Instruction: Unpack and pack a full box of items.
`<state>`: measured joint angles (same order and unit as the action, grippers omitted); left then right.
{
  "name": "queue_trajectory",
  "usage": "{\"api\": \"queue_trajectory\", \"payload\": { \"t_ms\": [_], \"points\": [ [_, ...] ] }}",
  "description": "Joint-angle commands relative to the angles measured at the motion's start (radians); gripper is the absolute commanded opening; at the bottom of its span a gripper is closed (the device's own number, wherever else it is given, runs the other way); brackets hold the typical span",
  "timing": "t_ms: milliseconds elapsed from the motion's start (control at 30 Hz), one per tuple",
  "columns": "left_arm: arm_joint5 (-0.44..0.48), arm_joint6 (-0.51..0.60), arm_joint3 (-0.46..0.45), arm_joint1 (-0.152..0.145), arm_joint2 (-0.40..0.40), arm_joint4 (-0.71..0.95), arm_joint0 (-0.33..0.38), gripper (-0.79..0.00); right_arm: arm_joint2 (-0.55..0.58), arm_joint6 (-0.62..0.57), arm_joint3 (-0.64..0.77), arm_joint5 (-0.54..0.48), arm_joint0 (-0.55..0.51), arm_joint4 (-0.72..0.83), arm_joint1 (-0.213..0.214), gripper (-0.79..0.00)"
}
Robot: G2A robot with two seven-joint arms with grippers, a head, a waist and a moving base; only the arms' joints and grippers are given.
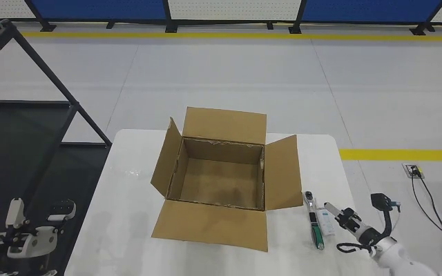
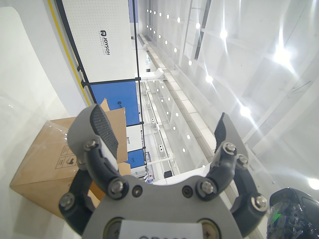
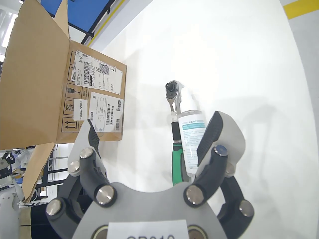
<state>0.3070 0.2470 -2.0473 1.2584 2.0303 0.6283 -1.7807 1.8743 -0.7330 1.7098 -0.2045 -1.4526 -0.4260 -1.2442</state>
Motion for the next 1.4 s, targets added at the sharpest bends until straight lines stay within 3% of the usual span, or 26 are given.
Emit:
{"api": "queue_trajectory", "payload": {
  "t_ms": [0,167,300,667,1033,1367],
  "points": [
    [-0.017,0.011,0.003,-0.001,0.01,0.007,0.008,0.0,-0.003,-0.013,-0.018,-0.007,0.009,0.111,-0.001,0.0],
    [-0.038,0.063,0.015,-0.005,0.023,-0.039,0.019,0.0,-0.04,-0.1,-0.069,-0.024,0.076,0.34,0.001,0.0],
    [-0.029,0.093,0.018,-0.005,0.02,-0.046,0.016,0.0,-0.1,-0.141,-0.128,0.094,0.164,0.475,-0.001,0.0],
    [-0.016,0.075,0.05,0.002,0.031,-0.036,0.003,0.0,-0.117,-0.146,-0.146,0.123,0.177,0.488,-0.001,0.0],
    [-0.013,0.08,0.025,0.006,0.02,-0.054,-0.003,0.0,-0.304,0.039,-0.372,0.468,0.444,0.689,-0.031,0.0],
    [0.014,0.045,0.043,0.016,0.039,-0.023,-0.028,0.0,-0.329,0.053,-0.4,0.472,0.451,0.736,-0.037,0.0]
  ]
}}
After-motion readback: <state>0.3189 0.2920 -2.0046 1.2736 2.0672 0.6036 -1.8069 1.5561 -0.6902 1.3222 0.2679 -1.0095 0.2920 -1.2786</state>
